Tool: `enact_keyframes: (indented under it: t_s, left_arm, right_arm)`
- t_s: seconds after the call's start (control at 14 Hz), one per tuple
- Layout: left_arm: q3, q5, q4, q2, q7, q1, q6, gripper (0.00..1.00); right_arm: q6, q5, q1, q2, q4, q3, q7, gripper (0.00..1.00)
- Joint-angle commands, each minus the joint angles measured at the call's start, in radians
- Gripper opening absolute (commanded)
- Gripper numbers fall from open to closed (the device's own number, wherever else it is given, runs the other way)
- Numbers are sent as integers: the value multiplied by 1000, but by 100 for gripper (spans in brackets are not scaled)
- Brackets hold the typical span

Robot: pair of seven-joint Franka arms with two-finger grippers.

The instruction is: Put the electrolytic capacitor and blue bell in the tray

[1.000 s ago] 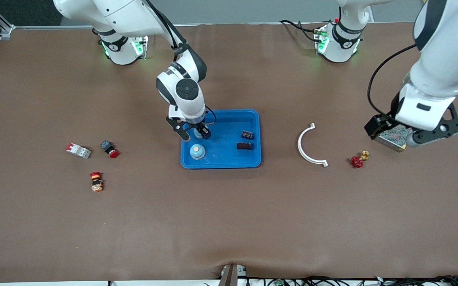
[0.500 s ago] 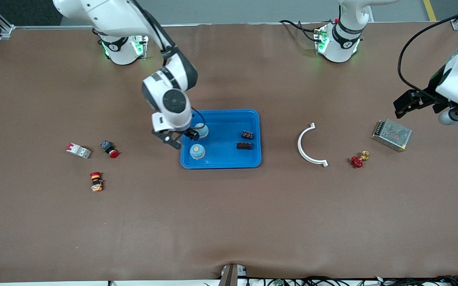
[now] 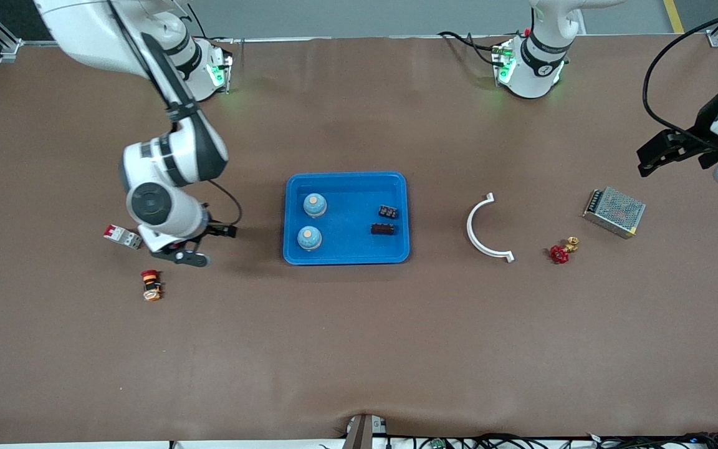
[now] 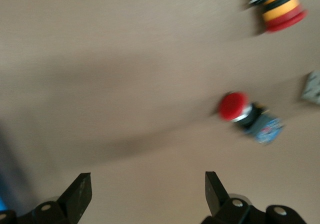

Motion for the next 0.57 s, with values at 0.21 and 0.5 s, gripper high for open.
enact_keyframes:
  t_s: [0.21, 0.5]
  left_arm:
    - [12, -33, -31, -39, 23, -2, -4, 100]
    - [9, -35, -35, -39, 23, -2, -11, 100]
  right_arm:
    - [-143, -13, -206, -157, -11, 21, -355, 100]
    - [-215, -11, -307, -281, 1, 24, -445, 100]
